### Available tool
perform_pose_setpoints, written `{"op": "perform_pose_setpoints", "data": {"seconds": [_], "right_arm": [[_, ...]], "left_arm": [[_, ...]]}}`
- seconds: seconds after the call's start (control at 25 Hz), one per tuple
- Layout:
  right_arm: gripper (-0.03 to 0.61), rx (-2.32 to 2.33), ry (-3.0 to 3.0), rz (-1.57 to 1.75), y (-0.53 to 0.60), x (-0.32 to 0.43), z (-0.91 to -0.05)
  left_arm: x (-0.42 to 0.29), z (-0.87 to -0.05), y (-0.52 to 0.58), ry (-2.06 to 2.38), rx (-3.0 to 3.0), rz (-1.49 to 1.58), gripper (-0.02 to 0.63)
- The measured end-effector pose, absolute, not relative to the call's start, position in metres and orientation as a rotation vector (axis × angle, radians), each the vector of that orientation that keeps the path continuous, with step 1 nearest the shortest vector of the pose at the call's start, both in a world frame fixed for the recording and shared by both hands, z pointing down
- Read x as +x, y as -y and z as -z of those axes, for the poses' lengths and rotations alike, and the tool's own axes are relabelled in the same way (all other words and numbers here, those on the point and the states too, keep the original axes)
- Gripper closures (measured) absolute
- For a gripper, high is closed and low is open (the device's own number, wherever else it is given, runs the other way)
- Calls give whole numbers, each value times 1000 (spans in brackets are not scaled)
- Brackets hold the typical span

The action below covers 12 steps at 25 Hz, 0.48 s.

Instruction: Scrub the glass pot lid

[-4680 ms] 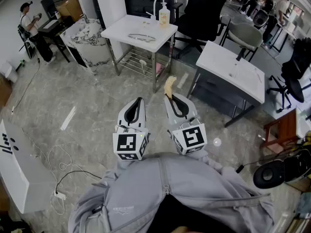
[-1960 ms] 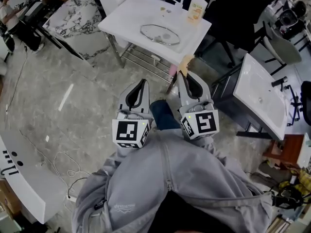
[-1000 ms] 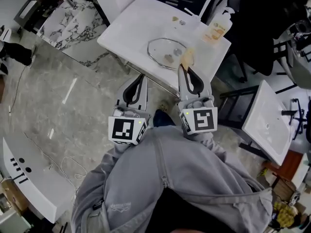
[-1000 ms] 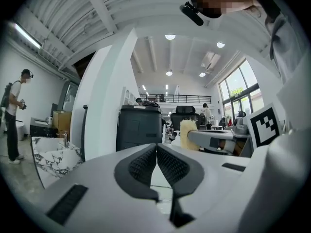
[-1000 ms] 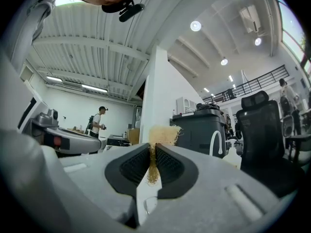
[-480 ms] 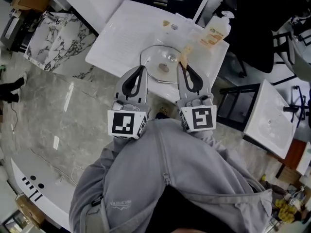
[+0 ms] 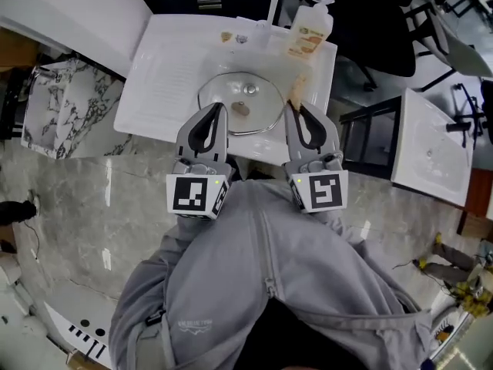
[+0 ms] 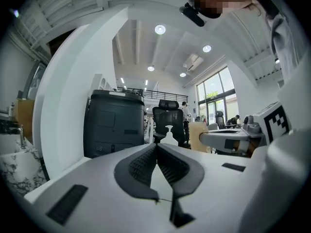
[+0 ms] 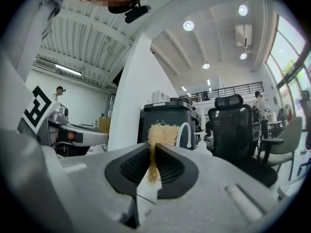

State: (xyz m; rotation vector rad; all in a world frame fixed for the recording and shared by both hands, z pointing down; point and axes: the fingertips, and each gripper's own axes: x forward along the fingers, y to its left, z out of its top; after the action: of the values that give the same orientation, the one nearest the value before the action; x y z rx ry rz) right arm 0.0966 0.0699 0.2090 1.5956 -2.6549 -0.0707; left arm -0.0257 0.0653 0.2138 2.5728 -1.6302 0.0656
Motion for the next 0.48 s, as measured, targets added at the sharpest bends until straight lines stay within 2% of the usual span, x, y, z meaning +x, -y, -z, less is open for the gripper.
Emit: {"op": "perform_pose_setpoints", "data": {"seconds": [0.48], "right_arm": [[549, 1770, 2467, 7, -21, 65, -225]], "left_arm": [[-57, -223, 3, 1364, 2710, -142, 604]]}}
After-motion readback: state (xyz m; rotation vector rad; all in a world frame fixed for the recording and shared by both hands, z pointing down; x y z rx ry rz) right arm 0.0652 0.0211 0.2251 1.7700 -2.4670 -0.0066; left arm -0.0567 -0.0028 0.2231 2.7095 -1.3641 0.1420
